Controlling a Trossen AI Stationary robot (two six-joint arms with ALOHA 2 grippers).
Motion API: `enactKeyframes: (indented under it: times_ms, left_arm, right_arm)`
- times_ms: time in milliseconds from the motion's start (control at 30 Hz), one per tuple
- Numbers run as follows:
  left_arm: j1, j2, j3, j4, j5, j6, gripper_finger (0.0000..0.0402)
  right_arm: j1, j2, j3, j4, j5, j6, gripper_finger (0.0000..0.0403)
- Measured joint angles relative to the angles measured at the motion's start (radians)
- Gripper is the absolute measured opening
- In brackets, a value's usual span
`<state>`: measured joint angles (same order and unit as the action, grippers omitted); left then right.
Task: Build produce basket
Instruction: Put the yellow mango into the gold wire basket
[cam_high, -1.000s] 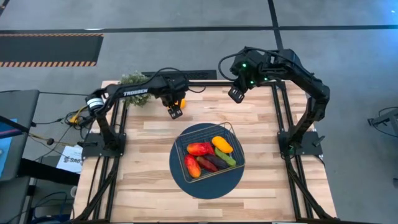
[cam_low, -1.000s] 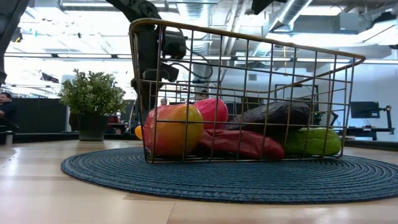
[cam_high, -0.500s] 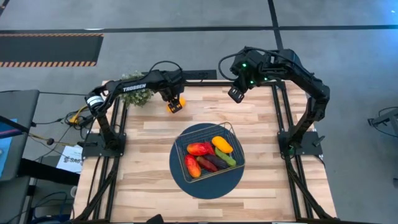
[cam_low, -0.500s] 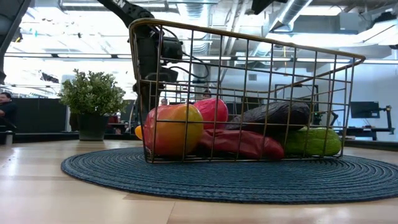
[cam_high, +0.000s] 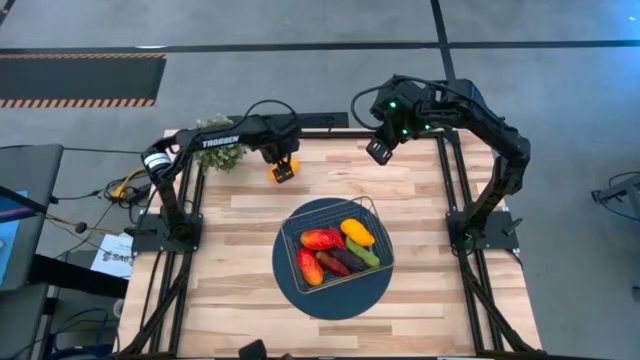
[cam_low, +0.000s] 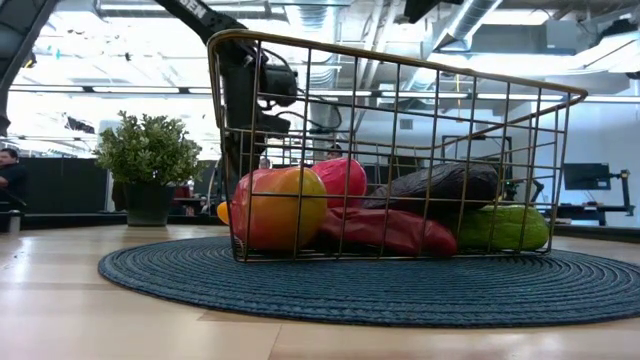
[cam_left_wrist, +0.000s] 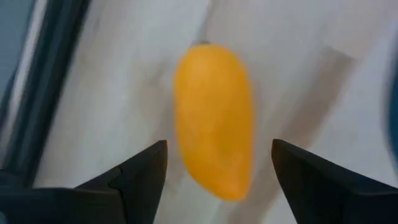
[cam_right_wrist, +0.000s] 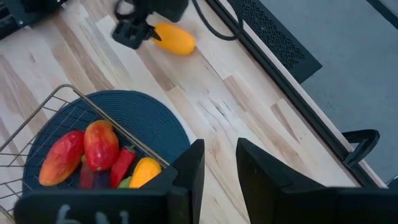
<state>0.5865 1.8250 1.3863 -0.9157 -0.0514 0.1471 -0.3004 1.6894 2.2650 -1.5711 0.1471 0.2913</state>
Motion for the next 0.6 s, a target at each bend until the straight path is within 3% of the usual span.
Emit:
enactKeyframes:
  times_ms: [200, 367, 600]
  left_arm:
    - [0.003, 0.068, 0.001, -0.028, -0.043, -0.033, 0.0292]
    - [0.004, 0.126, 0.0, -0.023, 0.036, -0.013, 0.0293]
    - [0.0, 0.207, 0.002, -0.004, 0.04, -0.013, 0.0292]
  right_arm:
    - [0.008, 0.0, 0.0, 0.0, 0.0, 0.008, 0.0114]
    - [0.012, 0.0, 0.0, 0.001, 0.002, 0.007, 0.0114]
    - [0.012, 0.0, 0.0, 0.002, 0.005, 0.007, 0.0114]
